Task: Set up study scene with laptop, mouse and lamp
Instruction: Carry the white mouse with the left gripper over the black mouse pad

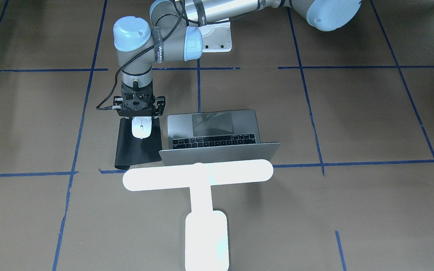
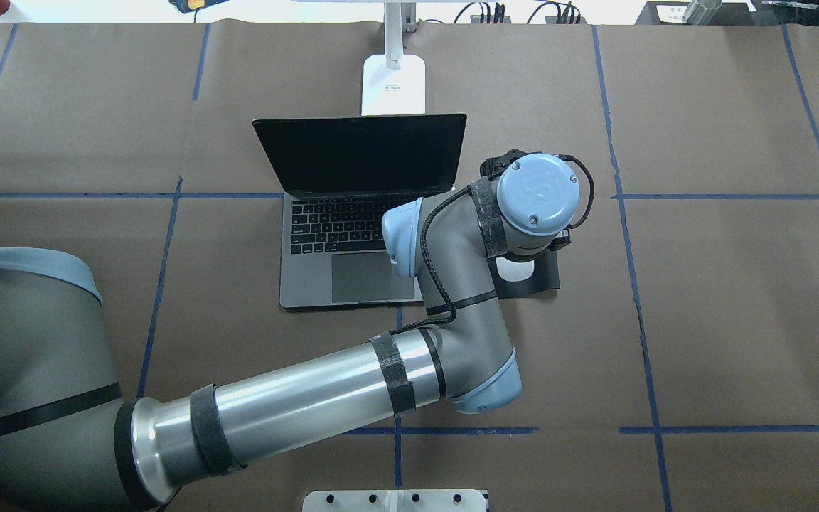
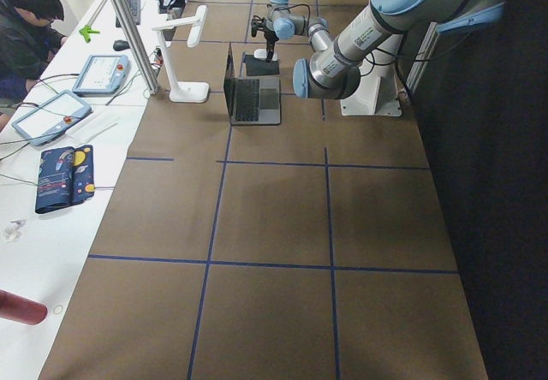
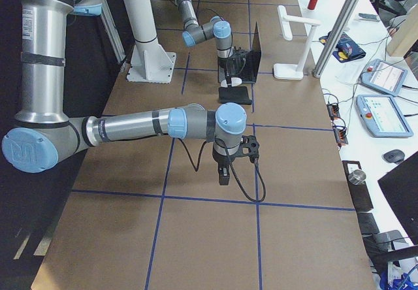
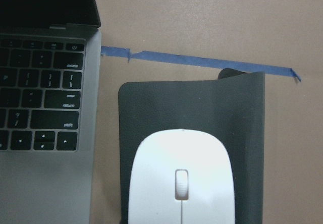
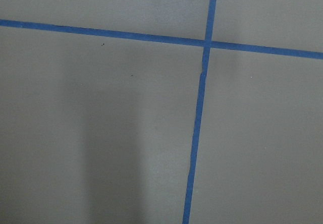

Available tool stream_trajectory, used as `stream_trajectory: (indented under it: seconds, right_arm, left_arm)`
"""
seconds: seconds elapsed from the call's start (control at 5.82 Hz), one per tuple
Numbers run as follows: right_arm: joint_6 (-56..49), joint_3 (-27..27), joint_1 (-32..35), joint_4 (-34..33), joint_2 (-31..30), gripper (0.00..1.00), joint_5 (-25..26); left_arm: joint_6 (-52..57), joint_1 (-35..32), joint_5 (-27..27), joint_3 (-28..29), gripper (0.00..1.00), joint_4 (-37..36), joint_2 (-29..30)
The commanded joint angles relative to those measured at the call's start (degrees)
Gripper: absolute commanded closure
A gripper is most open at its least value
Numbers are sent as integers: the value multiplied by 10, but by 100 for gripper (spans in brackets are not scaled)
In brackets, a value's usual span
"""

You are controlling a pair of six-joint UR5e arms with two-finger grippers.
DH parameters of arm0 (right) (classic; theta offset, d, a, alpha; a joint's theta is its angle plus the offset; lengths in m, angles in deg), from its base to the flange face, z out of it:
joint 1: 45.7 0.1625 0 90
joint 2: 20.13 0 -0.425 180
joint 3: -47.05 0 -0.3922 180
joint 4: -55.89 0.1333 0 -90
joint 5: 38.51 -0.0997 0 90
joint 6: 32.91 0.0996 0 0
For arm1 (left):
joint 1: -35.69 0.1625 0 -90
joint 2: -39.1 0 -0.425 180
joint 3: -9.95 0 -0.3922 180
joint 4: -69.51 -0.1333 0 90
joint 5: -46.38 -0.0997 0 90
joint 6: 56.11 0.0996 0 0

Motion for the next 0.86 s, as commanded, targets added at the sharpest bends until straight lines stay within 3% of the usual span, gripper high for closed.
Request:
stream_trajectory:
  seconds: [0.0,0.17,0.34,0.52,0.69]
  right_arm:
    - [0,0,4,1,-3,0,-1]
    - [2,-1,4,1,-3,0,-1]
    - [2,-3,4,1,-3,0,-1]
    - [1,-2,4,1,-3,0,-1]
    - [2,-3,4,1,-3,0,-1]
  left_arm:
    - [2,-3,-2,78,100,67,18]
    - [2,-3,-3,81,95,68,18]
    - [1,-7,-2,82,82,69,18]
    - [-3,-16,-2,82,33,72,18]
    - [-4,-19,0,82,0,74,18]
